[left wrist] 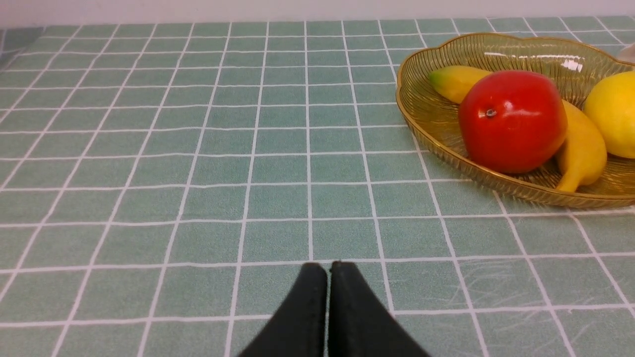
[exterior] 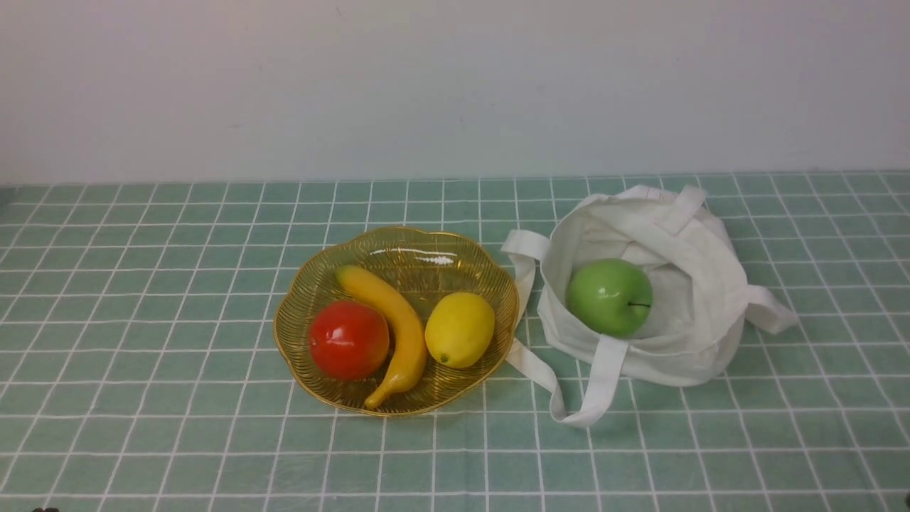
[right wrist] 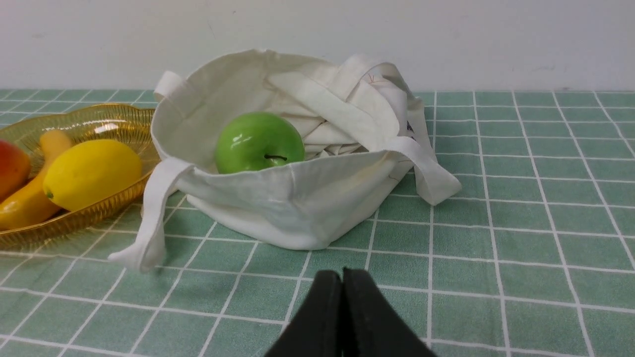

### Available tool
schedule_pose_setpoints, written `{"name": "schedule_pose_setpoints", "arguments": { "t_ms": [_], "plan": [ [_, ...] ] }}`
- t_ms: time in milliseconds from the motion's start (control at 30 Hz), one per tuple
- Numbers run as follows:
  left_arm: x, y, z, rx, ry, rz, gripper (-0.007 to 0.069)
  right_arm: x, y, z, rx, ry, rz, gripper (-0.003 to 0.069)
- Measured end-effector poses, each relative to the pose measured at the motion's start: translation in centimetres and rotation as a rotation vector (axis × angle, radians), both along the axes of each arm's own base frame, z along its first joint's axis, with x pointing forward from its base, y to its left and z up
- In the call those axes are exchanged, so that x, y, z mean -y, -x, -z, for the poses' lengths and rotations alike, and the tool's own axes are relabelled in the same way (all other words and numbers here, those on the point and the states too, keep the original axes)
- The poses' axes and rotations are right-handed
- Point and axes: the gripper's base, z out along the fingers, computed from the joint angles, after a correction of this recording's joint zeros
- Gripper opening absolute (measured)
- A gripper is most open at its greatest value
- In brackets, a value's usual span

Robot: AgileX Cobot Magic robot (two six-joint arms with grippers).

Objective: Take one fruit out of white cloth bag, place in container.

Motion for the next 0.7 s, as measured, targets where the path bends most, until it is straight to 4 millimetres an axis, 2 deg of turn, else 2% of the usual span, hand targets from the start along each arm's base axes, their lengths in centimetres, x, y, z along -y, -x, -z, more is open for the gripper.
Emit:
{"name": "schedule_pose_setpoints", "arguments": {
  "t_ms": [700],
  "plan": [
    [0.0,0.0,0.0,0.0,0.0,0.0,-0.0008,0.0,0.0,0.0,-0.004,-0.021,0.004,-0.0014]
  ]
}}
